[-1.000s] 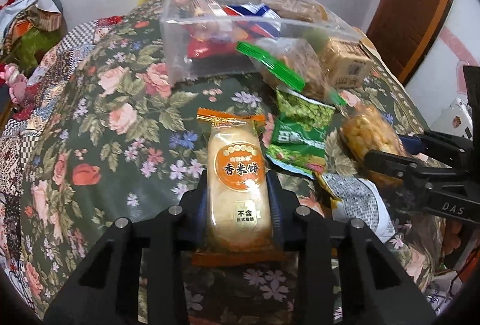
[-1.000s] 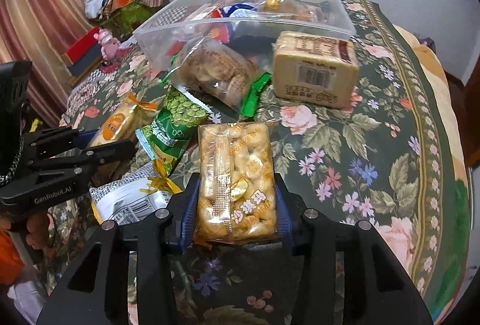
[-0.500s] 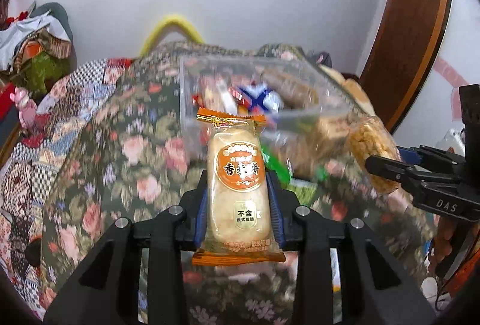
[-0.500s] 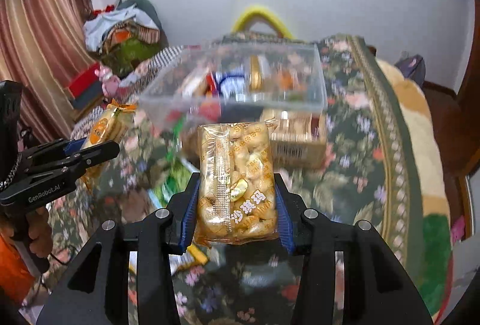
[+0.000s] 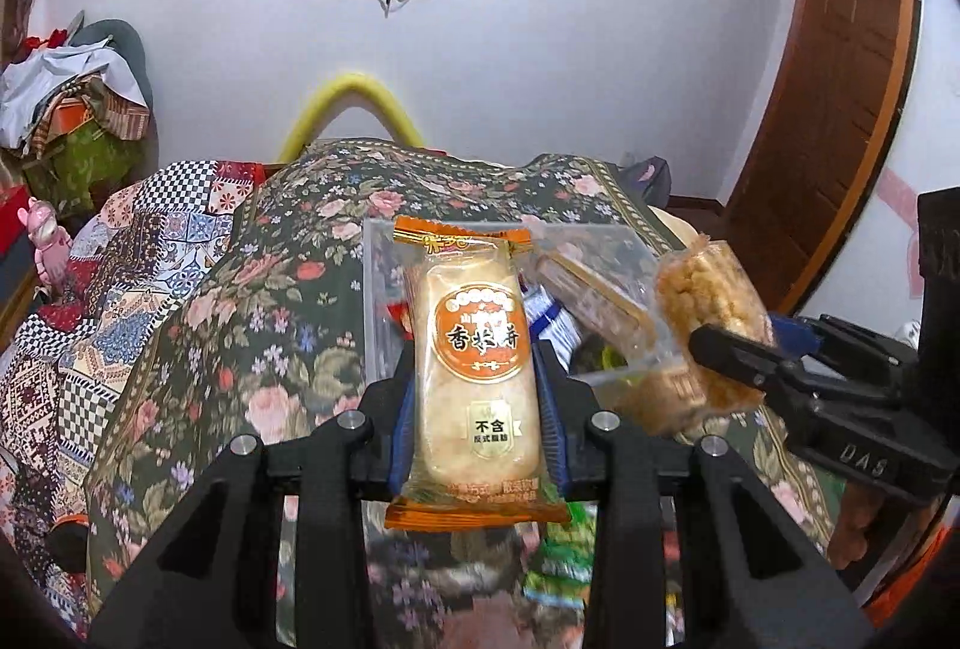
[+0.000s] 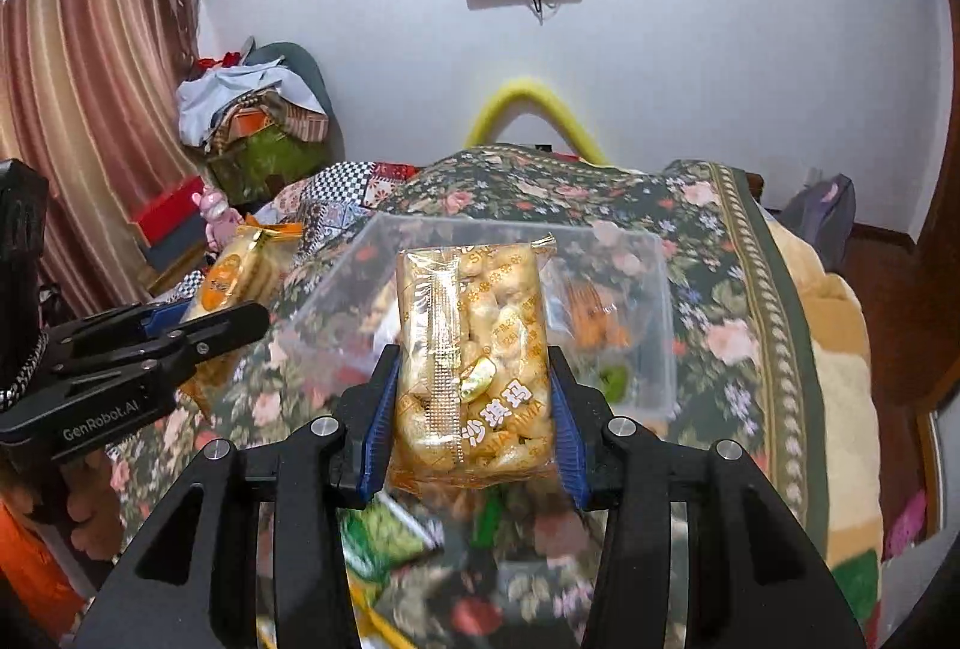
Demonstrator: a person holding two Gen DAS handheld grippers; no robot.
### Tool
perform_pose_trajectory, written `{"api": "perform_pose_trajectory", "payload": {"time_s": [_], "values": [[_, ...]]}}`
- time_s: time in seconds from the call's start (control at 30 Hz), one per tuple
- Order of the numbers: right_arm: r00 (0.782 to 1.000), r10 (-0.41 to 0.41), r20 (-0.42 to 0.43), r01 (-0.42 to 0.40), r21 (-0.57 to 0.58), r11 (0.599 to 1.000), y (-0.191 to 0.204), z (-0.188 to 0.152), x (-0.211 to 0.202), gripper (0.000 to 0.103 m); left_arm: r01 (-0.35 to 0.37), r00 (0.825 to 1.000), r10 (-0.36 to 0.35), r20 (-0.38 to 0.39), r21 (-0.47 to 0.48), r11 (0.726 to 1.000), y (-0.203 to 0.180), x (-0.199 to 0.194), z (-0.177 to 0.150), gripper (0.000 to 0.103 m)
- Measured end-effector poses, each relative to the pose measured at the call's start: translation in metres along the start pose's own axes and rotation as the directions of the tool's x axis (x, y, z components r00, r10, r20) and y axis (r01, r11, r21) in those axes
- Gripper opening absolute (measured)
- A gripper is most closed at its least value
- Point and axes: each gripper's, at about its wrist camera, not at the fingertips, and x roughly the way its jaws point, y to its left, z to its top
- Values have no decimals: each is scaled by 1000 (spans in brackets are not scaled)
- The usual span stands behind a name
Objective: Organize snacks
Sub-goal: 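Carry both packs over the clear box and lower them inside, then open both tools and withdraw them toward the remaining snacks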
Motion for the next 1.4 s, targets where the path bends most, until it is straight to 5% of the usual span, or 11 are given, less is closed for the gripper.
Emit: {"api": "perform_pose_trajectory", "payload": {"time_s": [0.4, 0.77, 1.03, 1.4], "values": [[998, -1, -68, -2, -45, 999, 11, 14, 66, 42, 3, 998, -6, -69, -51, 999, 19, 61, 11, 35], [996, 4, -90, -9, -53, 999, 8, 19, 85, 42, -7, 993, -1, -120, -68, 998, 26, 95, 8, 35], [994, 2, -113, -8, -50, 999, 4, 14, 82, 45, -3, 990, -9, -141, -81, 997, 26, 91, 4, 39], [998, -15, -67, 11, -57, 998, 3, 9, 31, 55, 13, 996, -16, -93, -33, 999, 11, 30, -1, 46]]}}
